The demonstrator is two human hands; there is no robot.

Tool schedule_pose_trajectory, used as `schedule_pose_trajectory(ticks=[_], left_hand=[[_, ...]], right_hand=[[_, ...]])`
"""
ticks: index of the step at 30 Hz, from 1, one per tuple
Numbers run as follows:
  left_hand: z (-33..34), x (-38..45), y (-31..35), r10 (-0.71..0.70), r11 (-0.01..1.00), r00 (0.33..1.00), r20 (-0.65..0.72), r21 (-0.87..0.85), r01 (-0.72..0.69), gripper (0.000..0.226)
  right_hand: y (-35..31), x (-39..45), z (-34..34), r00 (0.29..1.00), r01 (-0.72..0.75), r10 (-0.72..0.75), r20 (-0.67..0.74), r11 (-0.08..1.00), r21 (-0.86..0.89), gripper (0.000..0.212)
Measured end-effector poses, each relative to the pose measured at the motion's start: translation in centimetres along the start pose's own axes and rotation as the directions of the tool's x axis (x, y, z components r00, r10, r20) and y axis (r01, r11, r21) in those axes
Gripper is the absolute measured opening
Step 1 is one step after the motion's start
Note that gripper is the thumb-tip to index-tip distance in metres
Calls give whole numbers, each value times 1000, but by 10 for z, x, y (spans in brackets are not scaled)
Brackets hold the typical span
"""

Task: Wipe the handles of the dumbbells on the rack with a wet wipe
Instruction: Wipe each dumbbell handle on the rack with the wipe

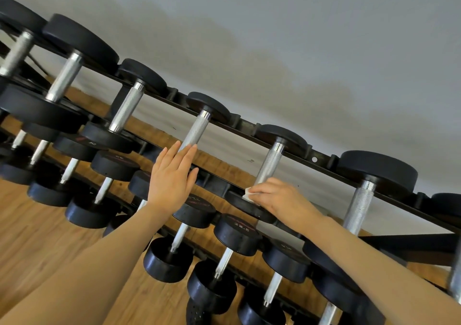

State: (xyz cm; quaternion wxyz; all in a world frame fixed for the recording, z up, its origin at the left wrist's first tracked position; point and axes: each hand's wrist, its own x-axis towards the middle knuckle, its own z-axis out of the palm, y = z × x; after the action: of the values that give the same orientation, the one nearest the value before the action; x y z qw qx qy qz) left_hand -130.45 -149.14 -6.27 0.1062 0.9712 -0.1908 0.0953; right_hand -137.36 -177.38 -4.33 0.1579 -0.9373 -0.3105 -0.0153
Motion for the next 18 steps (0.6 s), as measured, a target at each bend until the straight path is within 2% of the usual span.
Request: schedule_pose_trajectory(ticks=[4,7,10,15,18], left_hand=[[1,0,-1,-5,1000,1000,13,6,5,54],[1,0,-1,-8,1000,1000,19,11,7,54],[1,0,0,-17,1000,1000,9,10,17,53],[1,0,1,-17,999,1000,4,28,17,53],[2,0,3,-32,999,999,1,28,32,53]], right_hand=[[1,8,0,998,41,-45,47,996,79,48],[8,6,-3,997,-18,5,83,989,145,40],[9,-5,-5,999,9,-13,32,992,129,34],[6,-6,-3,998,45,-40,-46,994,103,51],[12,0,1,997,33,-25,-66,991,130,40]])
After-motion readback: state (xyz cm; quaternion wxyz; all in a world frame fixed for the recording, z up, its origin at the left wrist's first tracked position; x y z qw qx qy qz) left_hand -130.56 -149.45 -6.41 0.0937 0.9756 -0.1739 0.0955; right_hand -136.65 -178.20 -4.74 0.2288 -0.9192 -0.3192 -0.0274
